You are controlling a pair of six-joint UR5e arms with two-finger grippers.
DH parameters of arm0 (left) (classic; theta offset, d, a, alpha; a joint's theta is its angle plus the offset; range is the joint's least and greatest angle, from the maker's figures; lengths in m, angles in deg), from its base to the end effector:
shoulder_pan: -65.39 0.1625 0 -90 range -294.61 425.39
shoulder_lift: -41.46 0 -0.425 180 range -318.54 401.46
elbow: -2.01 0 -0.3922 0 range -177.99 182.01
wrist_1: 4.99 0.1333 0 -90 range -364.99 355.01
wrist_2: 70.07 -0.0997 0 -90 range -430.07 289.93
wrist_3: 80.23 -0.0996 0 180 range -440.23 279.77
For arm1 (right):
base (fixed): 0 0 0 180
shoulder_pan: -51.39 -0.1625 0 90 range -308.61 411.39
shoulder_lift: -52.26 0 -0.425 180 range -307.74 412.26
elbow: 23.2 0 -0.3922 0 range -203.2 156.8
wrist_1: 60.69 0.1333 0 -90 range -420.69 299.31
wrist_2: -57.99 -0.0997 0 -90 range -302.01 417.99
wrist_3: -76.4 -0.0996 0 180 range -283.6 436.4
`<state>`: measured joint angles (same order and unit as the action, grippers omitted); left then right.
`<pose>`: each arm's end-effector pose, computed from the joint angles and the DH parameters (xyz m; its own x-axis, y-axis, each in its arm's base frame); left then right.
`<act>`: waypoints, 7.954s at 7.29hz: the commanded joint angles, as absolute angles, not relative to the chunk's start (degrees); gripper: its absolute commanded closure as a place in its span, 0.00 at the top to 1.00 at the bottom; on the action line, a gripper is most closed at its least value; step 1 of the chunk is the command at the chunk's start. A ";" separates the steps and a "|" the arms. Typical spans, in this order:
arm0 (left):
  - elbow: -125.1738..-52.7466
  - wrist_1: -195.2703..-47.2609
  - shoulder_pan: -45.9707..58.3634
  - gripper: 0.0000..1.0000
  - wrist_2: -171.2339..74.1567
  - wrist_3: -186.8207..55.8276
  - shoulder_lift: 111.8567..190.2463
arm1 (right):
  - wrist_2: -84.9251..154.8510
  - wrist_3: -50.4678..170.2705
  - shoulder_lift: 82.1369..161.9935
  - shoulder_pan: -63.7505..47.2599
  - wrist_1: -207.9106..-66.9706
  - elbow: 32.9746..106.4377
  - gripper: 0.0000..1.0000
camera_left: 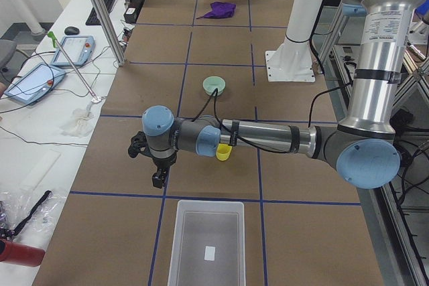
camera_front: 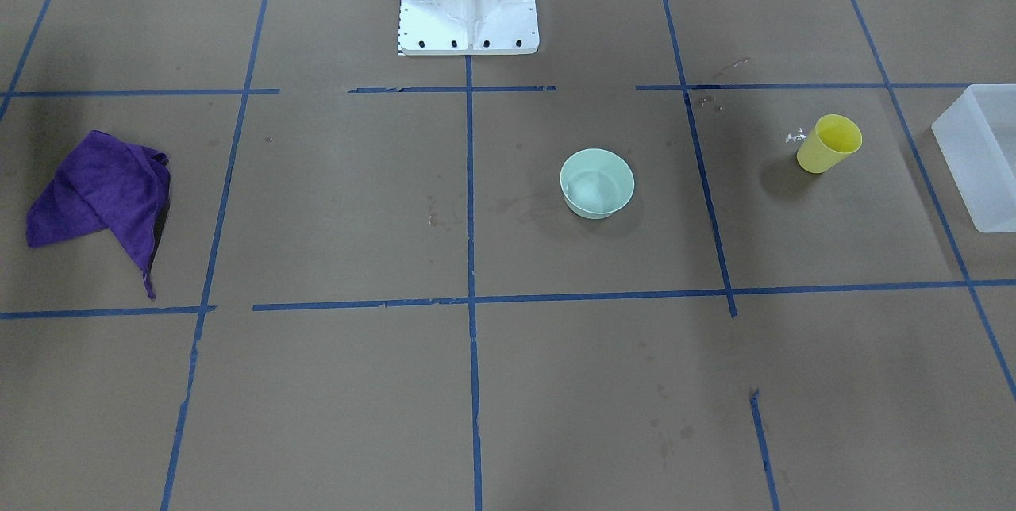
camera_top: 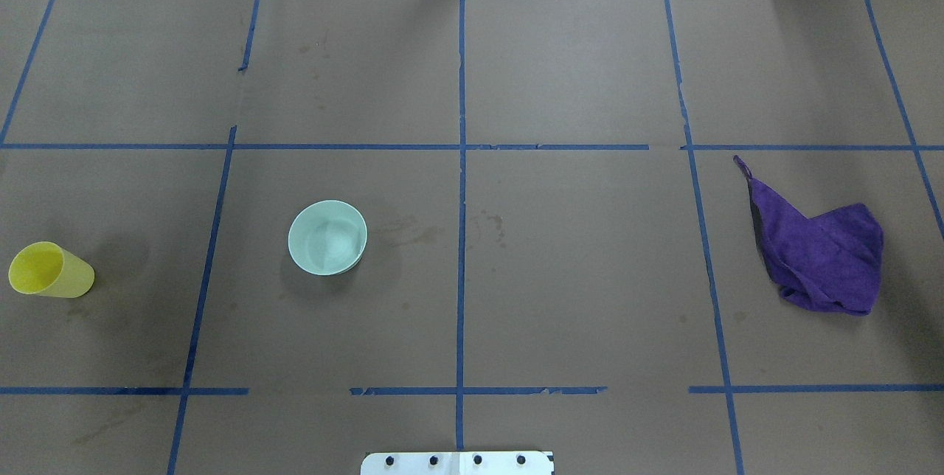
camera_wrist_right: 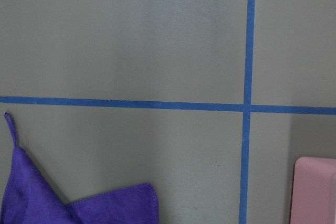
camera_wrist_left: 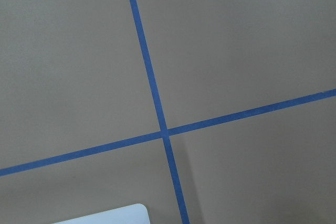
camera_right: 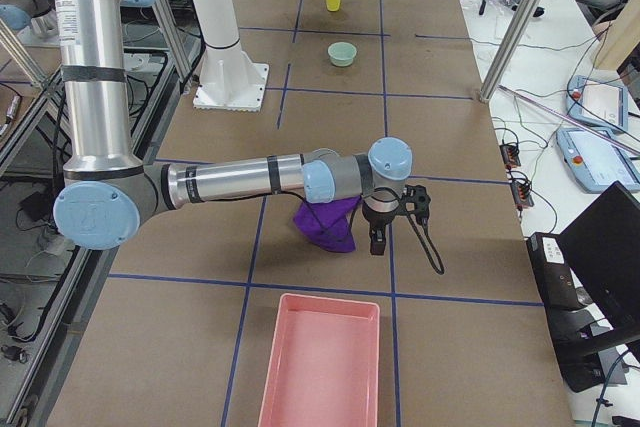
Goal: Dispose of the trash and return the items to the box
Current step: 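Reach the left gripper toward the yellow plastic cup, then grasp the yellow cup with the left gripper and lift it, then carry the yellow cup off the table and drop it into the clear bin, then lower the right gripper onto the purple cloth while the left arm returns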
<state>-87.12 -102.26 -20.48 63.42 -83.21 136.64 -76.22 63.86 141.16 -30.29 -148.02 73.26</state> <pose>-0.0256 -0.5449 0.6071 0.7090 0.2406 -0.6629 -0.1076 0.9659 0.2355 -0.0103 -0.5116 0.5884 0.7058 -0.0094 0.7084 -0.0111 0.9996 0.0244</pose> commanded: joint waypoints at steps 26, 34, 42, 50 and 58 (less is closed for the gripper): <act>-99.24 -130.23 9.93 0.00 58.87 -41.64 117.57 | -75.87 63.40 140.85 -28.77 -141.55 72.86 1.00; -93.13 -116.55 -25.17 0.00 58.78 -93.25 120.62 | -76.14 62.87 140.76 -28.42 -141.11 73.04 1.00; -75.17 -111.95 -27.86 0.07 59.21 -98.86 126.09 | -75.87 54.17 140.06 -23.33 -141.03 76.91 1.00; -72.70 -112.47 -27.33 0.24 65.63 -99.04 126.36 | -75.87 54.08 140.06 -23.06 -141.03 76.99 1.00; -97.99 -104.56 -18.48 0.72 65.45 -68.94 132.69 | -75.00 46.18 139.36 -16.39 -140.94 79.45 1.00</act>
<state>-94.38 -104.60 -21.86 65.31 -76.05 132.27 -75.35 47.94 139.22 -18.23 -140.94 78.66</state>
